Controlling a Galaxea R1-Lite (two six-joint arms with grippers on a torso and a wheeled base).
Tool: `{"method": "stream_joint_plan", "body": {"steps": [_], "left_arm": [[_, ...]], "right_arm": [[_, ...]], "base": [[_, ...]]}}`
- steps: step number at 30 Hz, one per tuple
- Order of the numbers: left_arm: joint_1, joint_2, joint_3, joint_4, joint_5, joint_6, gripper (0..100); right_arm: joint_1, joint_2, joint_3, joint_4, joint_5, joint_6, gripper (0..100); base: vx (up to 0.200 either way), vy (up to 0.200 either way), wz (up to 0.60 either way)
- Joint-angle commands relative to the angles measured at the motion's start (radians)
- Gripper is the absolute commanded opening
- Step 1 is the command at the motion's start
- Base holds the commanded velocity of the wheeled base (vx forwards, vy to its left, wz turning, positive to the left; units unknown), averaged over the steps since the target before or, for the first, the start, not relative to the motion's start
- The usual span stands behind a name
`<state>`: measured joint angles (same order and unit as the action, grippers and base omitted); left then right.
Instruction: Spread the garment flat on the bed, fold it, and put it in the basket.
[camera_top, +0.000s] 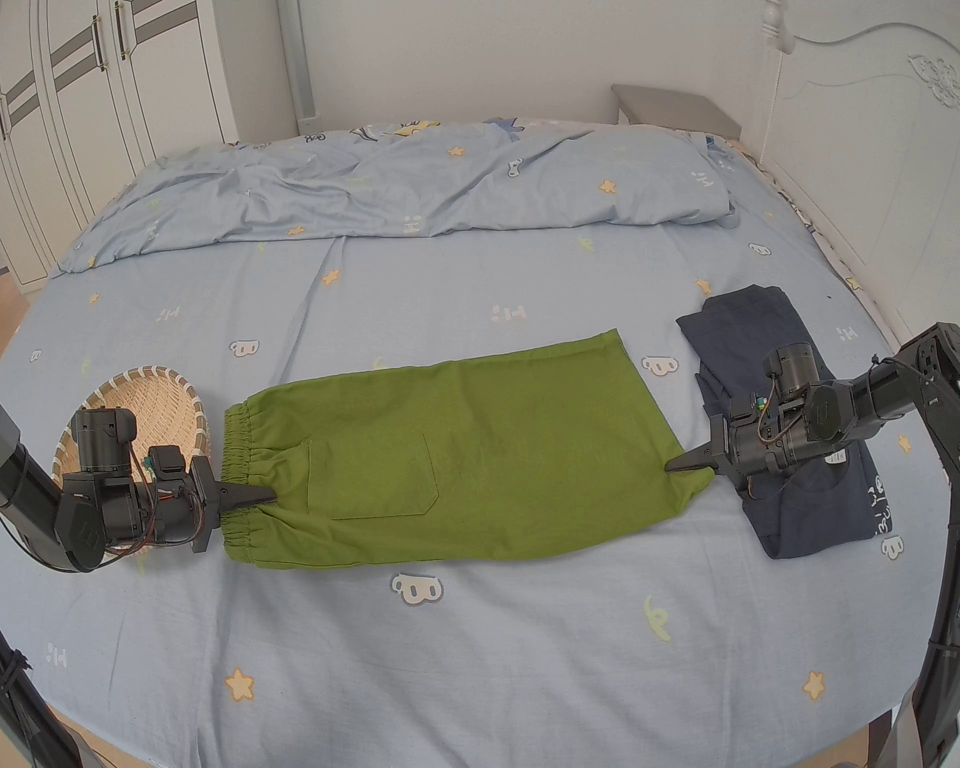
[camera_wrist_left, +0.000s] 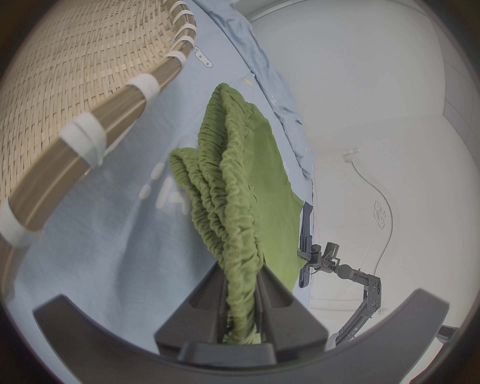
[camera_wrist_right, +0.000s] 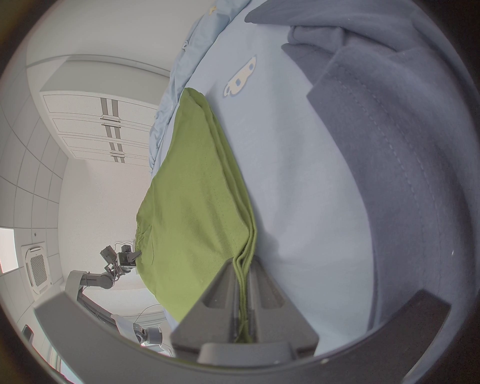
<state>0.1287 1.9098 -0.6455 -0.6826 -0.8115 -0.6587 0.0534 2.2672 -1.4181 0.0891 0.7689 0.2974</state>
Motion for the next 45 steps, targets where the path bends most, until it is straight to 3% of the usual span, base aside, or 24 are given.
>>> {"method": "stream_joint_plan", "body": {"steps": [1,6,8,12,17,24,29,40,41,45], "left_arm": [[0.003,-0.005,0.001,0.008,0.0,0.01,0],[0.006,-0.029,-0.003,0.055,-0.002,0.025,0],[0.012,-0.083,-0.008,0.198,0.0,0.1,0],[0.037,-0.135,0.0,0.354,-0.002,0.2,0],[0.048,-0.199,0.047,0.456,0.0,0.271,0],[0.074,-0.258,0.158,0.479,0.0,0.366,0],[0.078,-0.256,0.241,0.477,0.0,0.459,0],[0.08,-0.255,0.256,0.48,0.002,0.478,0],[0.08,-0.255,0.256,0.48,0.003,0.478,0],[0.084,-0.299,0.256,0.489,0.011,0.473,0]], "right_arm": [[-0.001,-0.086,0.054,-0.002,0.003,-0.014,0],[0.0,-0.17,0.119,-0.002,0.001,-0.02,0],[-0.001,-0.264,0.205,-0.002,0.001,-0.02,0],[-0.02,-0.351,0.341,-0.009,0.001,-0.041,0],[-0.037,-0.442,0.541,-0.016,-0.003,-0.118,0],[-0.023,-0.574,0.8,-0.048,-0.003,-0.153,0],[0.026,-0.609,0.981,-0.166,-0.005,-0.153,0],[0.054,-0.54,1.122,-0.41,-0.003,-0.146,0],[0.054,-0.54,1.122,-0.411,-0.003,-0.146,100],[0.054,-0.551,1.12,-0.416,-0.003,-0.146,100]], "base": [[0.0,0.0,0.0],[0.0,0.0,0.0],[0.0,0.0,0.0],[0.0,0.0,0.0],[0.0,0.0,0.0],[0.0,0.0,0.0],[0.0,0.0,0.0],[0.0,0.0,0.0],[0.0,0.0,0.0],[0.0,0.0,0.0]]}}
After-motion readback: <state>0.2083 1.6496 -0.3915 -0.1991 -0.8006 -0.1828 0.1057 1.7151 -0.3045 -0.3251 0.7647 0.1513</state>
